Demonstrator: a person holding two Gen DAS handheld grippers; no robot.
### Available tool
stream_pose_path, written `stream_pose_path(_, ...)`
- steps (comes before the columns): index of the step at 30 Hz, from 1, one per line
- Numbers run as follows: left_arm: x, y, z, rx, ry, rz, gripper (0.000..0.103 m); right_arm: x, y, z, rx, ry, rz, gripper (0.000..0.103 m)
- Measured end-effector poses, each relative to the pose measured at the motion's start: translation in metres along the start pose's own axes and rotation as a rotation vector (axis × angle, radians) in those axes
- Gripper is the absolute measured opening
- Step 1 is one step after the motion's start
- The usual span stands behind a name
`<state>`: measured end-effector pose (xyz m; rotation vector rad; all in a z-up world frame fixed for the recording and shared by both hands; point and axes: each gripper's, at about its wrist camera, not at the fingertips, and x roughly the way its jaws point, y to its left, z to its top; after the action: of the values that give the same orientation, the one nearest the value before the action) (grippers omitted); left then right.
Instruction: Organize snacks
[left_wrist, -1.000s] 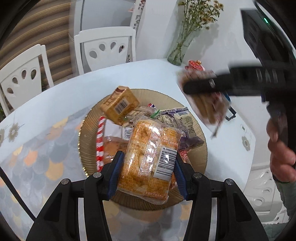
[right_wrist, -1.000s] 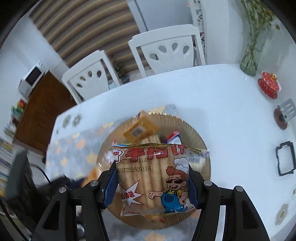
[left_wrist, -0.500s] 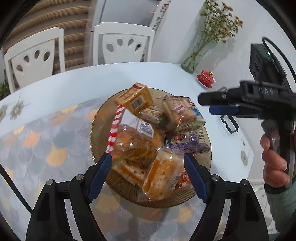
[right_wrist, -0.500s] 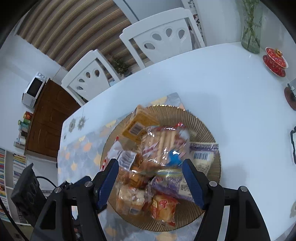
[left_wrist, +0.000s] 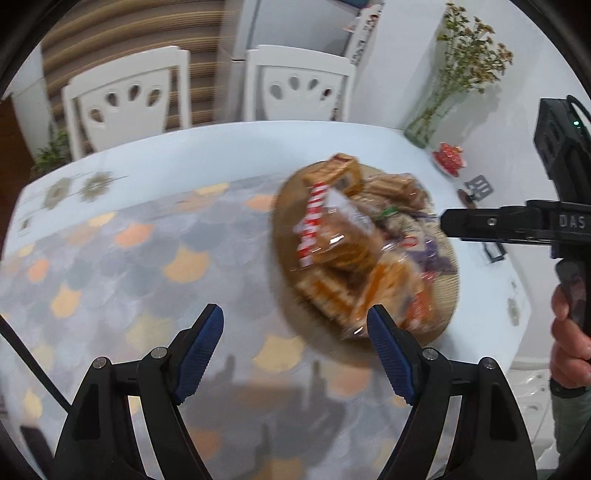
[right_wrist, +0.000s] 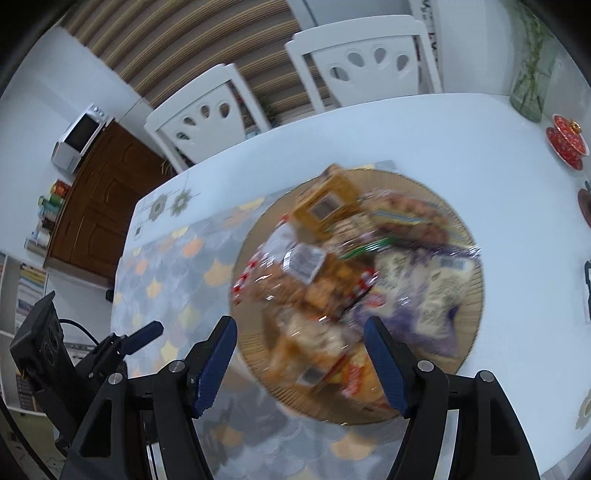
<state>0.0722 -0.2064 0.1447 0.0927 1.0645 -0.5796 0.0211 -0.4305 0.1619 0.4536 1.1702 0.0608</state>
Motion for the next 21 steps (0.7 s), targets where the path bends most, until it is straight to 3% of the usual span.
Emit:
stream_pose_path(7,-0.033,0.027,-0.024,-0.004,-0.010,0.150,0.079,0.000,0.039,-0.021,-0.039,0.005,0.025,0.069)
stream_pose_path(12,-0.057,0.047,-0.042,-0.048,-0.052,0.196,0.079,0.010,0.073,-0.047,-0.036,0.034,0.048,0.073)
stream_pose_path(15,-0.065,0.057,-0.056,-0.073,-0.077,0.261,0.085,0.029,0.095,-0.070,-0.049,0.085,0.005,0.073)
stream_pose_path(17,-0.064,0.067,-0.067,-0.101,-0.028,0.274,0.088,0.042,0.111,-0.085,-0.079,0.108,-0.051,0.073)
stream_pose_path(21,-0.064,0.087,-0.085,-0.176,0.002,0.331,0.087,0.060,0.130,-0.108,-0.081,0.155,-0.080,0.073)
